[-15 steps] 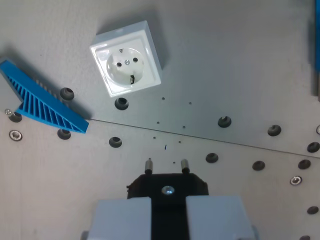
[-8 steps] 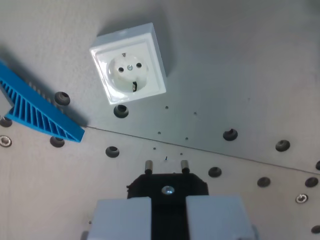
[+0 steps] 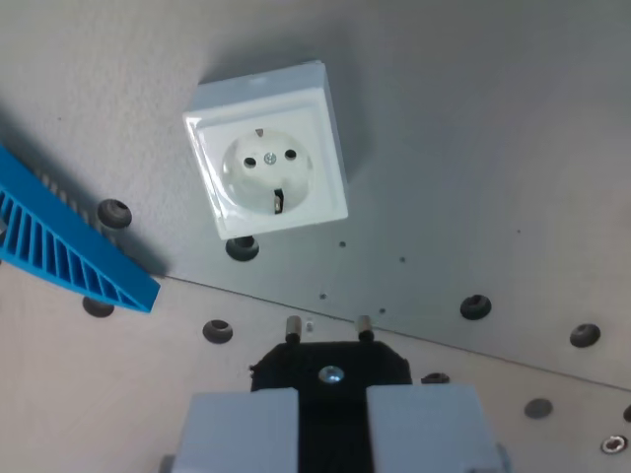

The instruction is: Move above the white socket

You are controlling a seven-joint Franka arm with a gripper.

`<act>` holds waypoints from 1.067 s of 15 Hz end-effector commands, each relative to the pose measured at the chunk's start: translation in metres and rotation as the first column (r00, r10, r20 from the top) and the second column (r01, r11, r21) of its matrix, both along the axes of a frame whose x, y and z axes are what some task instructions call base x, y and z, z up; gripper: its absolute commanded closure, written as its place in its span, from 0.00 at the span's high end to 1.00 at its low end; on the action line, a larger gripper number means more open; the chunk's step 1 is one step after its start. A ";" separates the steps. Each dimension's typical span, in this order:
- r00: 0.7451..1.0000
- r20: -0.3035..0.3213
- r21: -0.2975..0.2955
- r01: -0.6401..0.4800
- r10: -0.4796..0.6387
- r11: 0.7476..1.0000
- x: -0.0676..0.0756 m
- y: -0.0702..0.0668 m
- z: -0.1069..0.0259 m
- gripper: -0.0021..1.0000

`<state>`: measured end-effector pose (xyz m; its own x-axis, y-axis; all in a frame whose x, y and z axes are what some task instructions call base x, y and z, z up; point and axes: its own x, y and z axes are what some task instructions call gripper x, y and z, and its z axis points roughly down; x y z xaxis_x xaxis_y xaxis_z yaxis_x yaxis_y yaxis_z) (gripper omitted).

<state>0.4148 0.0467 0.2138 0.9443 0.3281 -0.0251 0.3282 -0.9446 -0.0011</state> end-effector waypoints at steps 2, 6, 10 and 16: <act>0.990 0.100 0.008 -0.103 0.102 0.995 -0.006 0.004 -0.021 0.00; 0.987 0.097 0.007 -0.128 0.127 0.992 -0.007 0.009 -0.041 0.00; 0.985 0.097 0.004 -0.141 0.140 0.990 -0.009 0.012 -0.060 0.00; 0.982 0.108 -0.003 -0.156 0.156 0.988 -0.012 0.016 -0.082 0.00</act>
<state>0.4083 0.0625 0.1372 0.9091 0.4156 -0.0290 0.4155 -0.9095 -0.0089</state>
